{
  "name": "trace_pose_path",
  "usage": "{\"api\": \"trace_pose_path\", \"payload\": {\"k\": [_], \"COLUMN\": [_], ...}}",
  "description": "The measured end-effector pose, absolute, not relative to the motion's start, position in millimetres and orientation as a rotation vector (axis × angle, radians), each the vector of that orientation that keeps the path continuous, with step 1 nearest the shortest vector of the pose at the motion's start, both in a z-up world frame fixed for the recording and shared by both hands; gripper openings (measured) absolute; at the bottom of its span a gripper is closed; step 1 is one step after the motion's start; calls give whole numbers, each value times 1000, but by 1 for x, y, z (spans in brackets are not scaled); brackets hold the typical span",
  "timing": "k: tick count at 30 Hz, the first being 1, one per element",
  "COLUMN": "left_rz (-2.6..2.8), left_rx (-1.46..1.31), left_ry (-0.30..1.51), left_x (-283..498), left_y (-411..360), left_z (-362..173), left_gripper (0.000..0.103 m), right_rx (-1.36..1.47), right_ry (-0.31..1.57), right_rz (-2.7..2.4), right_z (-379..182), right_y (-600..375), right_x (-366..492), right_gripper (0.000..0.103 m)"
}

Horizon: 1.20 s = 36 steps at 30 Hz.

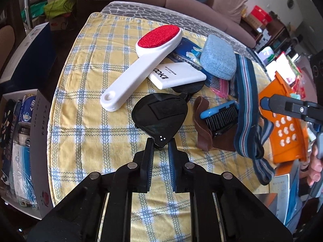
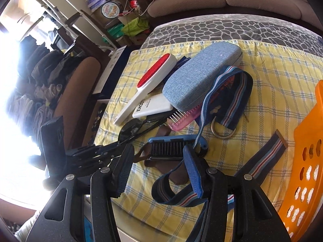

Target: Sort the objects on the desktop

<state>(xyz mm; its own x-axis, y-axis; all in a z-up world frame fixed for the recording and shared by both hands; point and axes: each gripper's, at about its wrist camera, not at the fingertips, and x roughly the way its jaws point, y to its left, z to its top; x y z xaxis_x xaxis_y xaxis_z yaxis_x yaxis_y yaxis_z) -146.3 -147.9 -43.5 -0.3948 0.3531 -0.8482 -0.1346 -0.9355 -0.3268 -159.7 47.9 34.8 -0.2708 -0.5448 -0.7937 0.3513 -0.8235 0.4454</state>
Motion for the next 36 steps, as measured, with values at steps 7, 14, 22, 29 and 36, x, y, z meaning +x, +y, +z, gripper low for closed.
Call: {"api": "trace_pose_path", "payload": {"k": [7, 14, 22, 29, 36], "left_rz": [2357, 2380, 2404, 2455, 2509], "left_rx": [-1528, -1531, -1521, -1470, -1484], "left_ry": [-275, -284, -284, -287, -262], "left_x": [-121, -120, -145, -157, -190], "left_y": [-165, -175, -158, -179, -201], "left_z": [-31, -28, -45, -24, -27], "left_gripper": [13, 47, 56, 59, 69], "right_rx": [1400, 1414, 1441, 1424, 1432], "right_ry": [-242, -242, -277, -337, -293], "right_rz": [-2088, -2041, -2064, -2039, -2114], "right_z": [42, 36, 33, 40, 59], "right_y": [34, 1, 4, 4, -25], "right_x": [-154, -153, -163, -180, -241], "right_gripper": [52, 57, 57, 62, 83]}}
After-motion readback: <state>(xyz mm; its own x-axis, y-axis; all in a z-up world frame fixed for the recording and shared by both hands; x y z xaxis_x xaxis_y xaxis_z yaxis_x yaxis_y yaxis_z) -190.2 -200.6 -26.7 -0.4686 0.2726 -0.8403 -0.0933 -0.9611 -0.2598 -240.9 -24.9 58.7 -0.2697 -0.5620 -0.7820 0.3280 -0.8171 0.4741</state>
